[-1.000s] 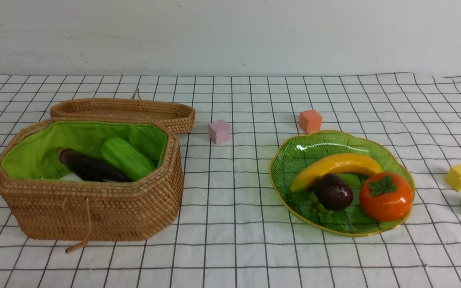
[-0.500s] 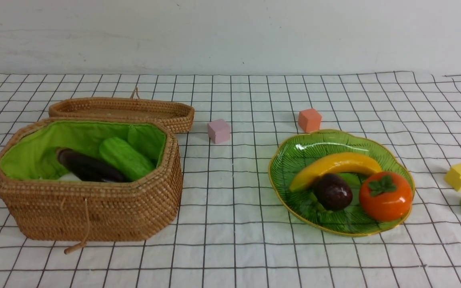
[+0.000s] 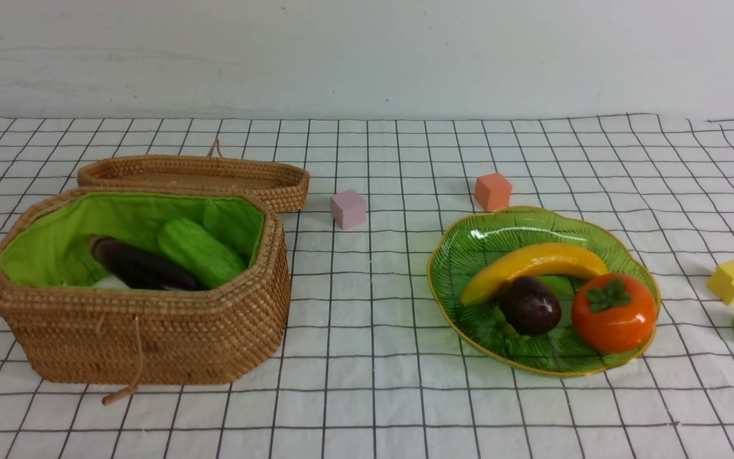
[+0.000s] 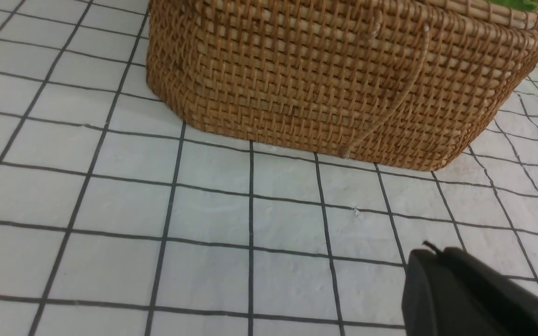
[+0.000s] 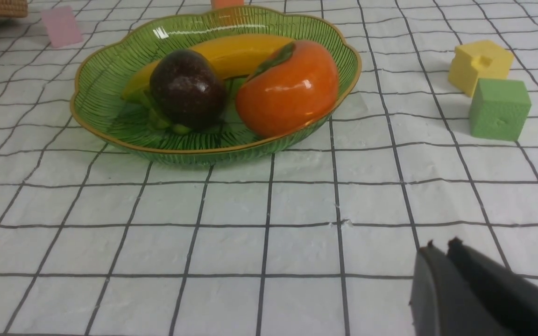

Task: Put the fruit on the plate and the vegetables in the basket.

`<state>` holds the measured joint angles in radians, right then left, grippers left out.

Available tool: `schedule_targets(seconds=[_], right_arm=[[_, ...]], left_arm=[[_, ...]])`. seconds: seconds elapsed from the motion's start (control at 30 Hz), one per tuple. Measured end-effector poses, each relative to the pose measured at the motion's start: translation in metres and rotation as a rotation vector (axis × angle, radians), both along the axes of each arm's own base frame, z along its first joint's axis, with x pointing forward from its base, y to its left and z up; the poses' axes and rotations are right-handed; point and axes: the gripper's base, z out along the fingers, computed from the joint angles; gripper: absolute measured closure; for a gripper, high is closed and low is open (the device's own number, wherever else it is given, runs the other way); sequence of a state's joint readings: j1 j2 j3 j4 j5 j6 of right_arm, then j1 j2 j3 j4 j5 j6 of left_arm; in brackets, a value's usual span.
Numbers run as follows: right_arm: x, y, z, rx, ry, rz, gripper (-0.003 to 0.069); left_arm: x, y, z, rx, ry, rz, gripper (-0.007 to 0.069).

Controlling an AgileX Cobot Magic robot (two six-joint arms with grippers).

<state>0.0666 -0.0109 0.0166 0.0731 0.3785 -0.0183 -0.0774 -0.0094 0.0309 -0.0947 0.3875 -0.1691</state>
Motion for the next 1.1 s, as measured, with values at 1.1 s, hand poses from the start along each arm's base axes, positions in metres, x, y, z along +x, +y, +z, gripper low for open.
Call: schedule_targets(seconds=[1.1], right_arm=[[0.0000, 0.0000, 0.0000, 0.000, 0.000, 0.000, 0.0571]], left_arm=[[0.0000, 0.0000, 0.0000, 0.000, 0.000, 0.000, 0.0627]])
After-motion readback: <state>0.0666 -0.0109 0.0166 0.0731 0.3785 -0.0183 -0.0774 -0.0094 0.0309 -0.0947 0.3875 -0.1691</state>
